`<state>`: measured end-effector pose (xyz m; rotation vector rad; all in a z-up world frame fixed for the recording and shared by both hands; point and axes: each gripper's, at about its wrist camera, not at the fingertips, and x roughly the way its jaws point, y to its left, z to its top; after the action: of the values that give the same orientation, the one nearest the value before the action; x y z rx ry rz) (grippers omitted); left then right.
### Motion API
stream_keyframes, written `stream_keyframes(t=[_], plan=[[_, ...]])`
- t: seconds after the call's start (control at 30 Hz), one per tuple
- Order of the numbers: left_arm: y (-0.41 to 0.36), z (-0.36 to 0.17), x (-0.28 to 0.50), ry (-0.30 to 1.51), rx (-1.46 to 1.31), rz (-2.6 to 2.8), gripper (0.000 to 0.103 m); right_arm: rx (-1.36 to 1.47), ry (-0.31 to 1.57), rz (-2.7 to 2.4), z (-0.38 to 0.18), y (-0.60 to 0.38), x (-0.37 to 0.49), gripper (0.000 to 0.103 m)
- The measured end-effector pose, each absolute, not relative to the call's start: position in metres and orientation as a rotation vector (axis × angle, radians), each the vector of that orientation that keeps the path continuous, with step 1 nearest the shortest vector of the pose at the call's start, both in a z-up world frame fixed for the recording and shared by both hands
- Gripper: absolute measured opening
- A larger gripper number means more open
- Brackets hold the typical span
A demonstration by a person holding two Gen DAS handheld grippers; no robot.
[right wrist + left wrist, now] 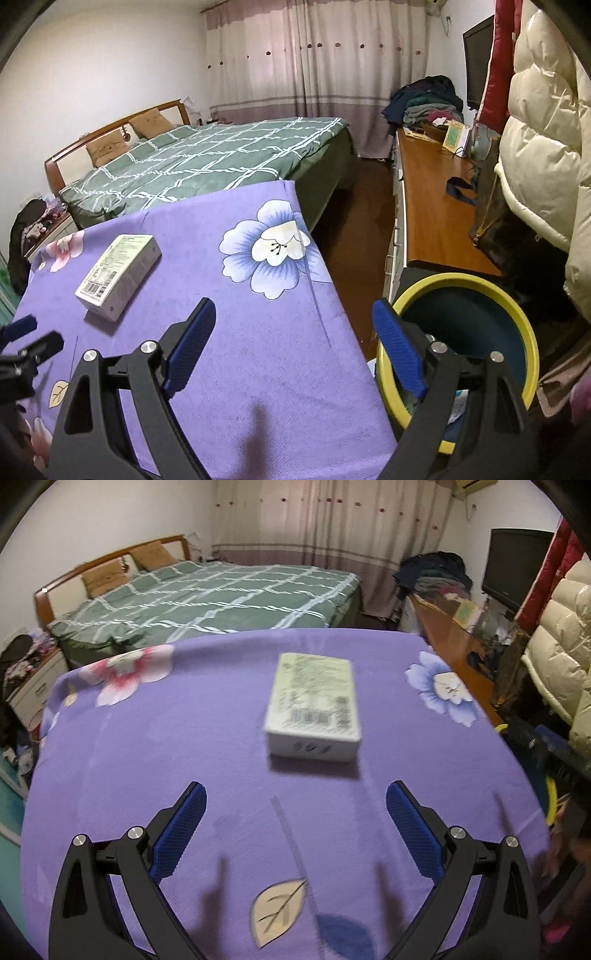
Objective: Collect trash
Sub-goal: 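Grasp the white cardboard box with the left gripper, then carry the box over the bin and open the left gripper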
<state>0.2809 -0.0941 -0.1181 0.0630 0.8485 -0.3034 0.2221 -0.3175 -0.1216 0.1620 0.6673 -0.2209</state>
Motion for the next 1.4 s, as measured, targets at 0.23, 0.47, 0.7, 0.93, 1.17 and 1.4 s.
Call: stream_keyframes(t=[0.23, 0.47, 0.7, 0.93, 1.17, 1.4], plan=[[-0.122, -0.122, 0.322, 0.892, 0.099, -0.305, 0.098, 0.169, 0.673, -0.221, -0.125, -0.321, 0.222, 0.082], [-0.135, -0.128, 0.364, 0.923, 0.155, -0.264, 0.098, 0.181, 0.668, -0.209, -0.122, -0.322, 0.22, 0.082], [-0.148, -0.145, 0.396, 0.979, 0.196, -0.249, 0.098, 0.187, 0.67, -0.202, -0.121, -0.323, 0.22, 0.082], [-0.153, -0.153, 0.415, 1.008, 0.188, -0.24, 0.086, 0.194, 0.671, -0.195, -0.121, -0.322, 0.221, 0.082], [-0.155, -0.154, 0.415, 1.017, 0.173, -0.264, 0.072, 0.203, 0.67, -0.202, -0.122, -0.325, 0.22, 0.082], [-0.166, -0.135, 0.382, 0.981, 0.18, -0.317, 0.072, 0.227, 0.669, -0.212, -0.113, -0.337, 0.21, 0.082]])
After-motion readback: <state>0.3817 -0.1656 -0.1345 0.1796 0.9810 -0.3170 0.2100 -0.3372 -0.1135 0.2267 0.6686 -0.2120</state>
